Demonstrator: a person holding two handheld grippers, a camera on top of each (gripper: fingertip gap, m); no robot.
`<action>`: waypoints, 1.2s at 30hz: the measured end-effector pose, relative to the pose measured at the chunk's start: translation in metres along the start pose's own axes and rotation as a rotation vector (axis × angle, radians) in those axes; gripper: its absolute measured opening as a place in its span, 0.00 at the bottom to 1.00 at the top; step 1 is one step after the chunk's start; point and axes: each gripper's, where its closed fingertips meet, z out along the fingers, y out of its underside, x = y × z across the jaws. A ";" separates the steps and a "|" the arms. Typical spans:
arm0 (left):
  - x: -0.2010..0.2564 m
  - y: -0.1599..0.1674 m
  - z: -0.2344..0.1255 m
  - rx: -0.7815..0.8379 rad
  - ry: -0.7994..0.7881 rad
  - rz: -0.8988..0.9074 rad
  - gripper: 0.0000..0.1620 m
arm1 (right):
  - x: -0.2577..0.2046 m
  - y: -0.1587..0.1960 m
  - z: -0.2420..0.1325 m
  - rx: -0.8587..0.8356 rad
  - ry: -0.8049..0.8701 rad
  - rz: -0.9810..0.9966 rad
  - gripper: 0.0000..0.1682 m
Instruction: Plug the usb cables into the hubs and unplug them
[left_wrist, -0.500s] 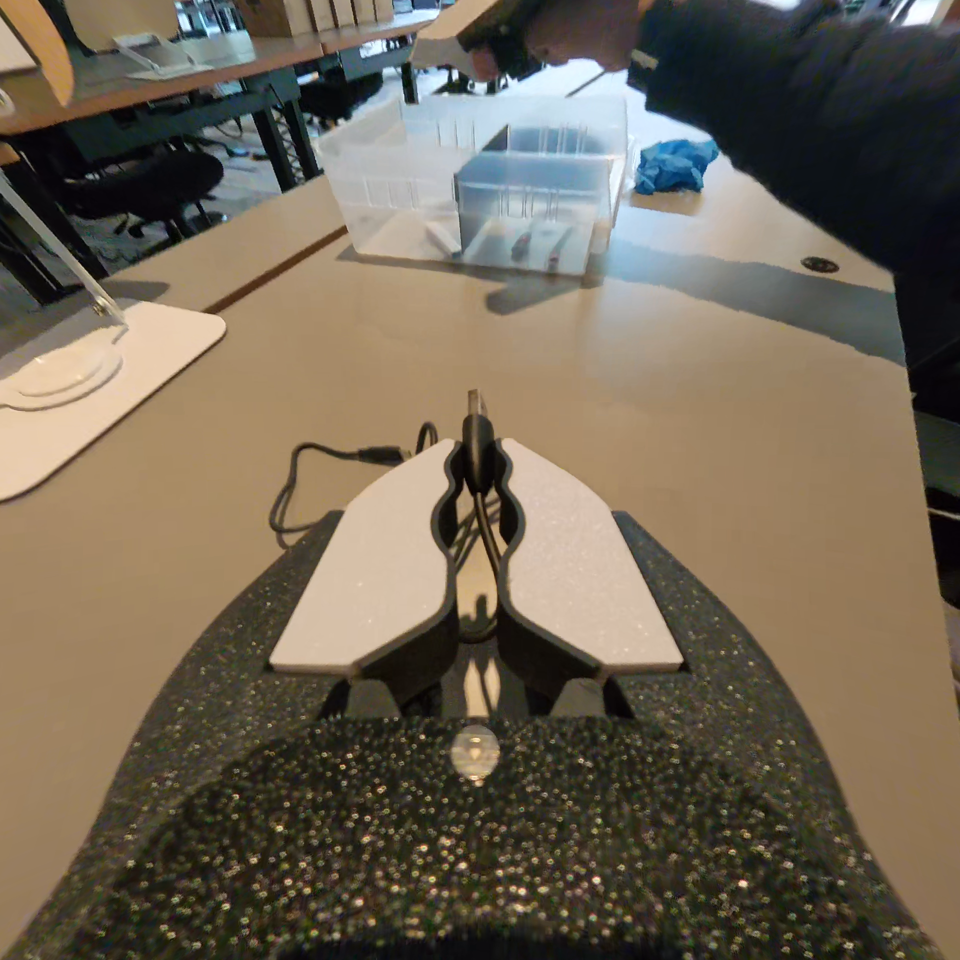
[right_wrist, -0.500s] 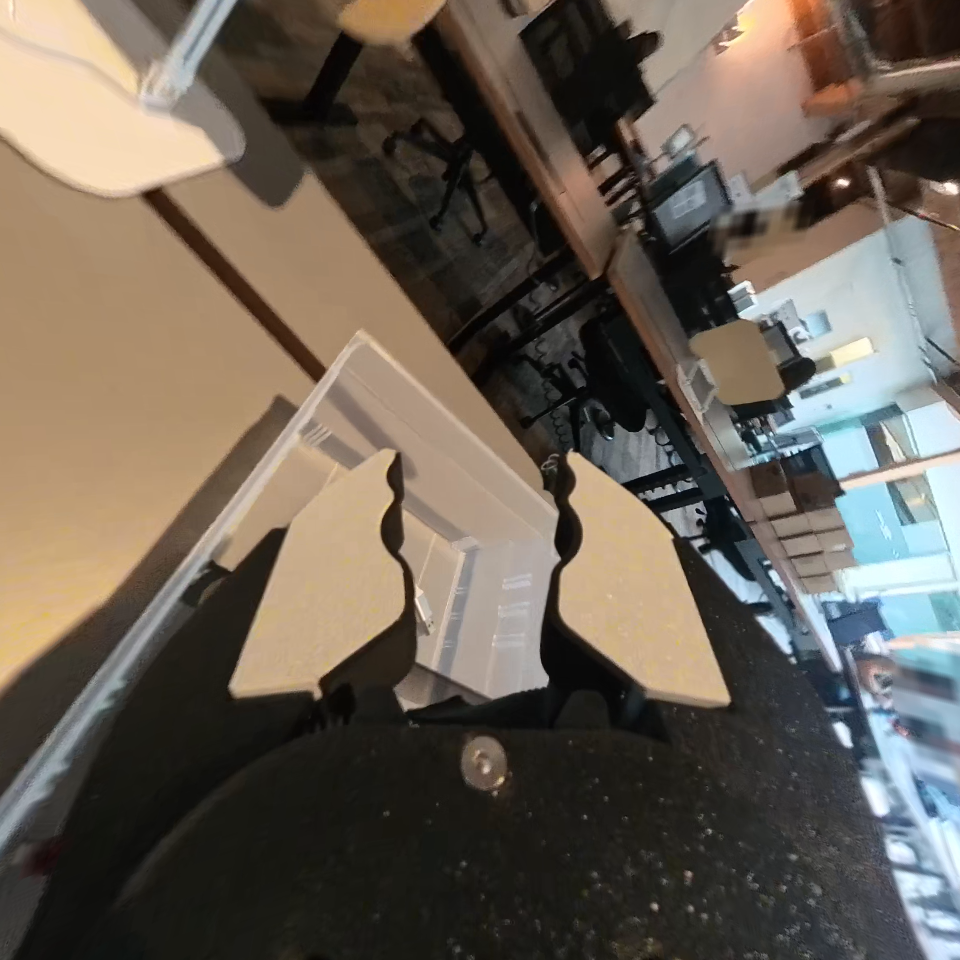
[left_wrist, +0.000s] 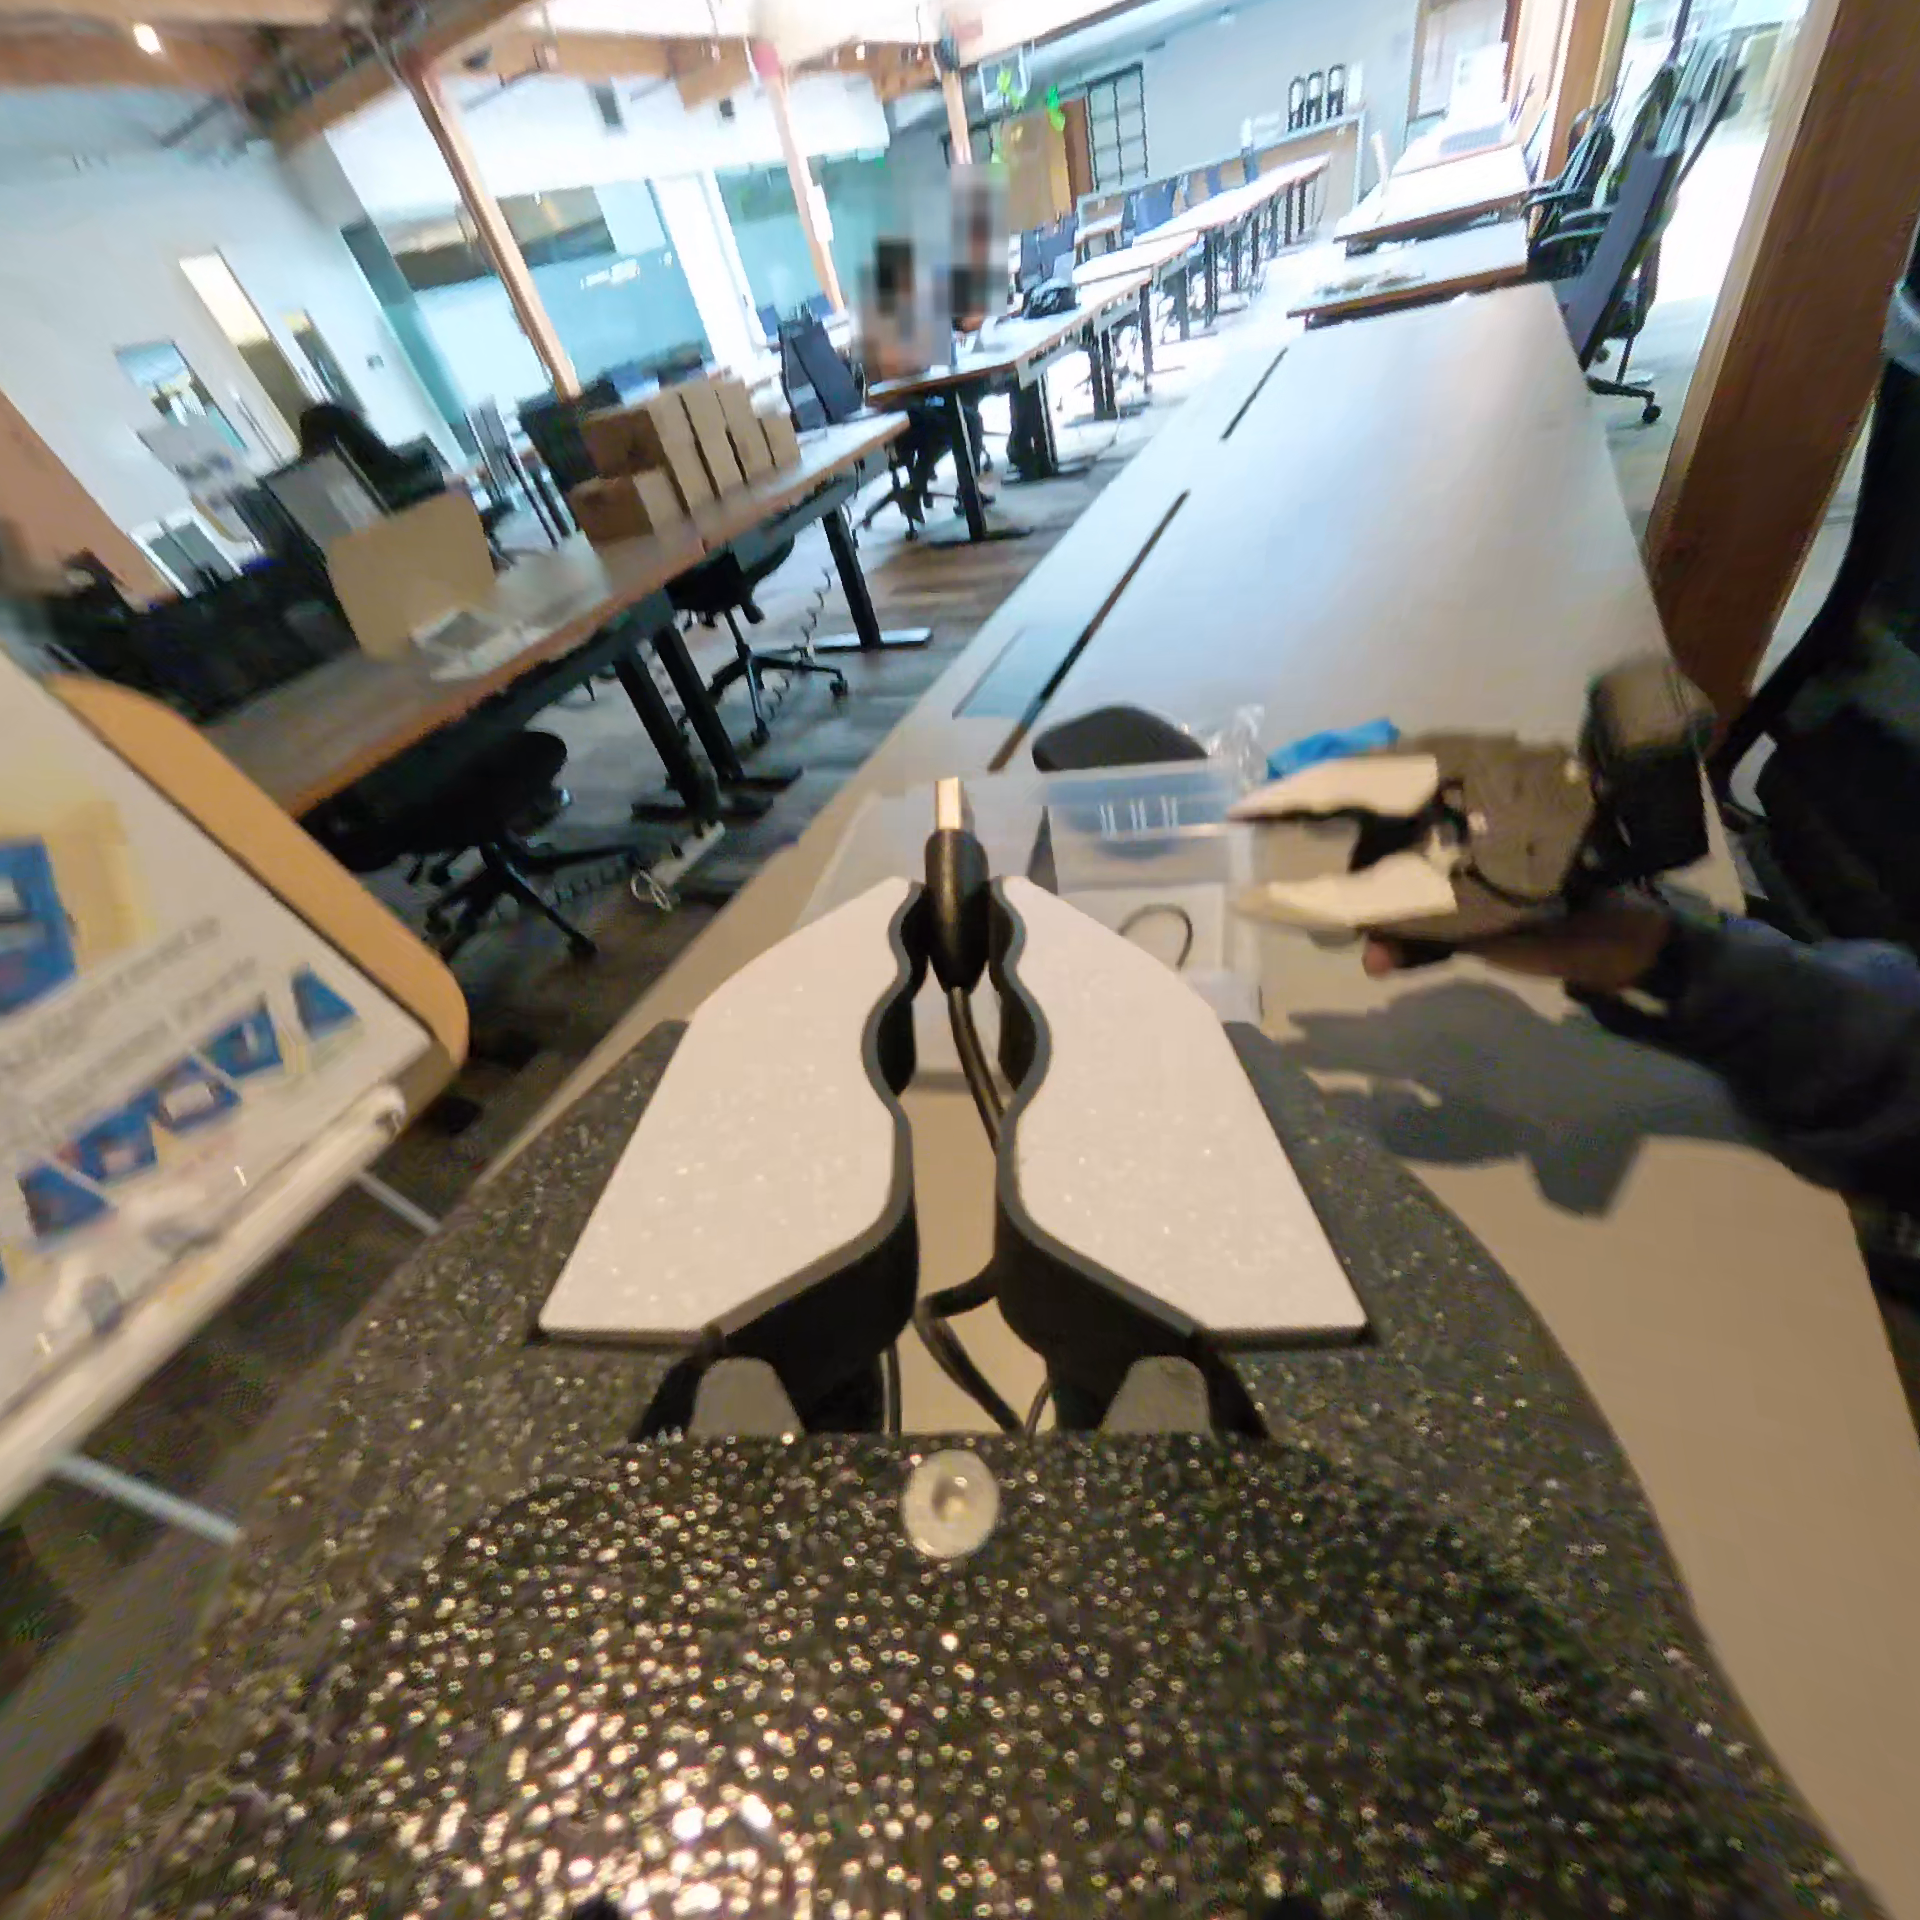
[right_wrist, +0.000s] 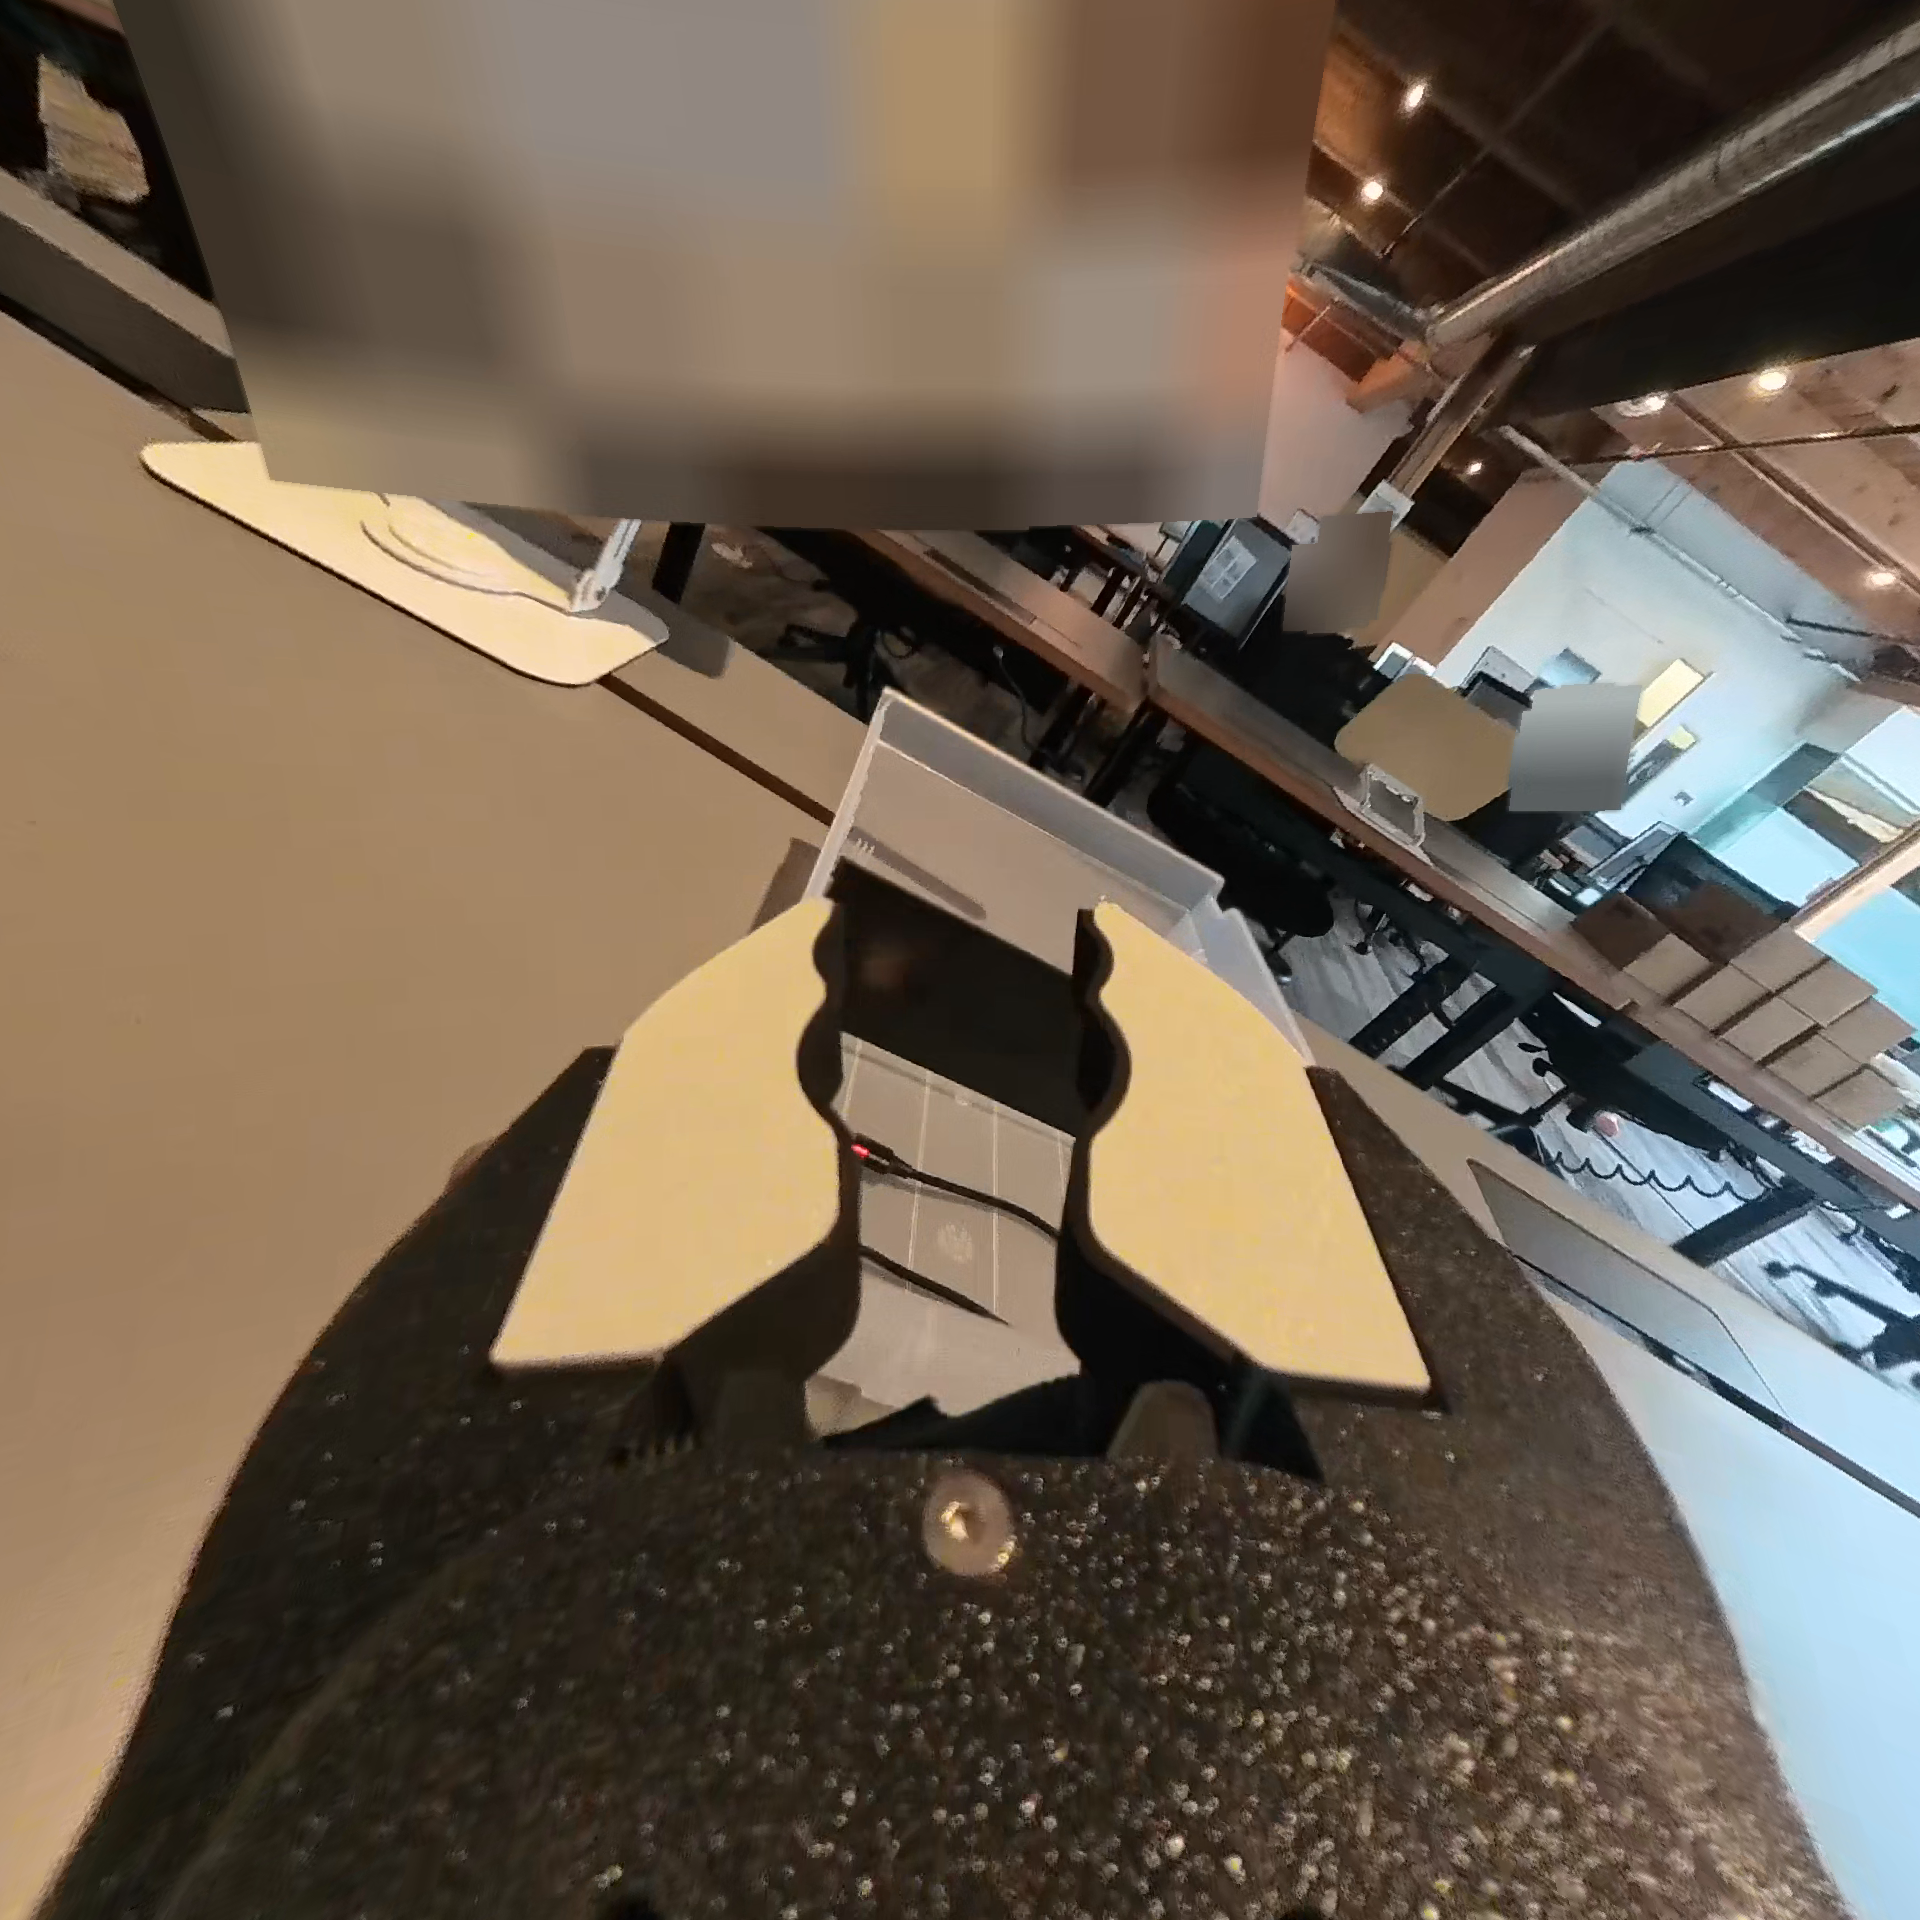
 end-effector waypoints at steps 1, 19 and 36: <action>-0.002 -0.020 0.007 0.015 -0.005 0.021 0.06 | 0.001 0.000 -0.004 0.014 0.008 0.009 0.24; -0.024 -0.296 0.139 0.237 -0.183 0.347 0.06 | 0.073 0.024 -0.037 0.075 0.207 0.203 0.22; 0.020 -0.244 0.283 0.150 -0.064 0.348 0.06 | 0.085 0.036 -0.040 0.035 0.270 0.186 0.20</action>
